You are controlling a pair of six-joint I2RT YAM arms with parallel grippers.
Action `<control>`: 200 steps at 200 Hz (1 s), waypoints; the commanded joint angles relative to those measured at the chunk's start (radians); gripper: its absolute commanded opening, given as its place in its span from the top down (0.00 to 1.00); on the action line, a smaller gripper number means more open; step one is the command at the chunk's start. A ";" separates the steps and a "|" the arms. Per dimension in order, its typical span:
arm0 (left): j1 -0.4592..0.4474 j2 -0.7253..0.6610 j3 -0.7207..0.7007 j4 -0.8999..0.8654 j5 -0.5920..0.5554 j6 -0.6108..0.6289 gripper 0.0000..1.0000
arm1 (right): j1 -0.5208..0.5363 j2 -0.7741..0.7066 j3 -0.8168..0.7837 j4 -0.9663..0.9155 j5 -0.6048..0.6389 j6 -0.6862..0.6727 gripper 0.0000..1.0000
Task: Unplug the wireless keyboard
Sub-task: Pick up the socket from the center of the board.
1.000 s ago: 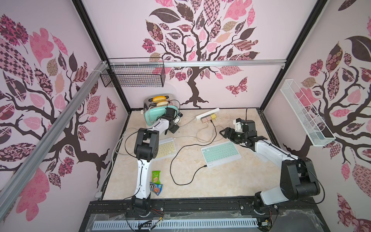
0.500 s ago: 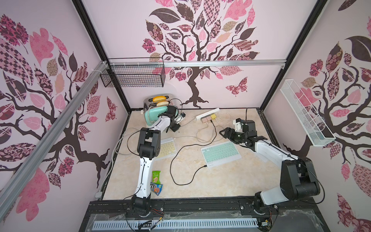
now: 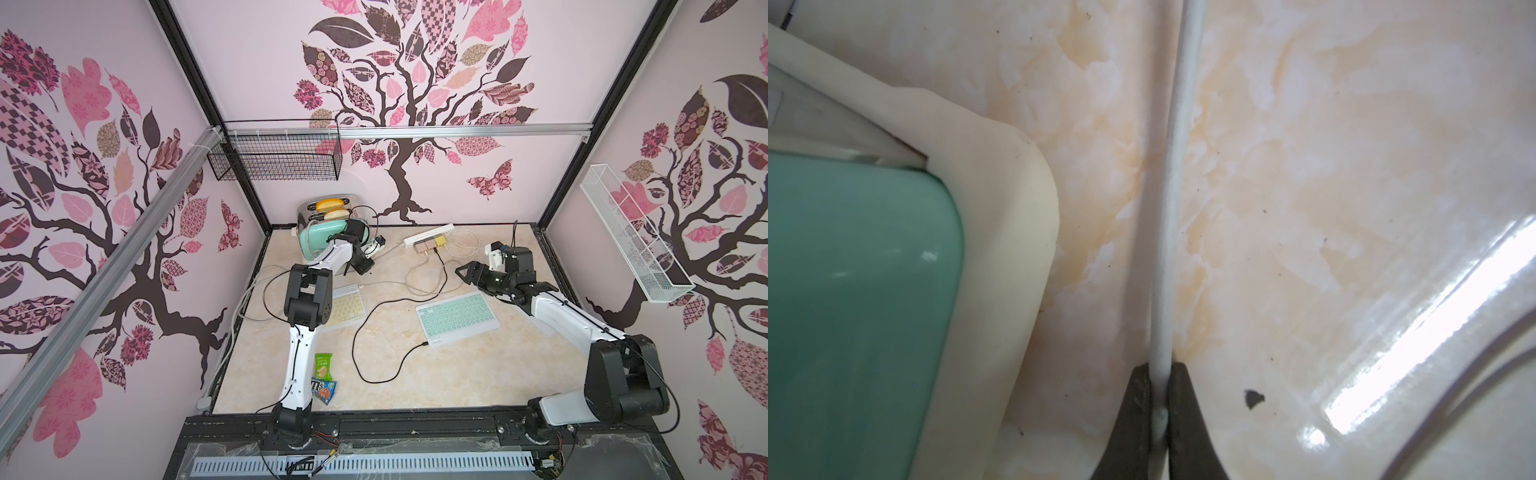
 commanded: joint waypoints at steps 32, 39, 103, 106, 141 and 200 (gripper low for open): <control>-0.039 -0.069 -0.113 0.017 0.033 -0.004 1.00 | 0.005 -0.014 0.012 0.011 0.003 0.007 0.18; -0.043 -0.089 -0.128 0.031 0.043 -0.010 1.00 | 0.005 -0.015 0.010 0.011 0.005 0.009 0.18; -0.098 -0.266 -0.237 0.108 0.041 -0.070 1.00 | 0.006 -0.005 -0.008 0.030 0.048 0.064 0.17; -0.101 -0.275 -0.243 0.110 0.043 -0.074 1.00 | 0.006 -0.005 -0.009 0.031 0.050 0.067 0.17; -0.128 -0.366 -0.314 0.137 0.049 -0.121 1.00 | 0.007 0.036 0.005 0.039 0.043 0.143 0.16; -0.155 -0.486 -0.454 0.179 0.079 -0.197 1.00 | 0.058 0.142 0.023 0.185 -0.034 0.351 0.16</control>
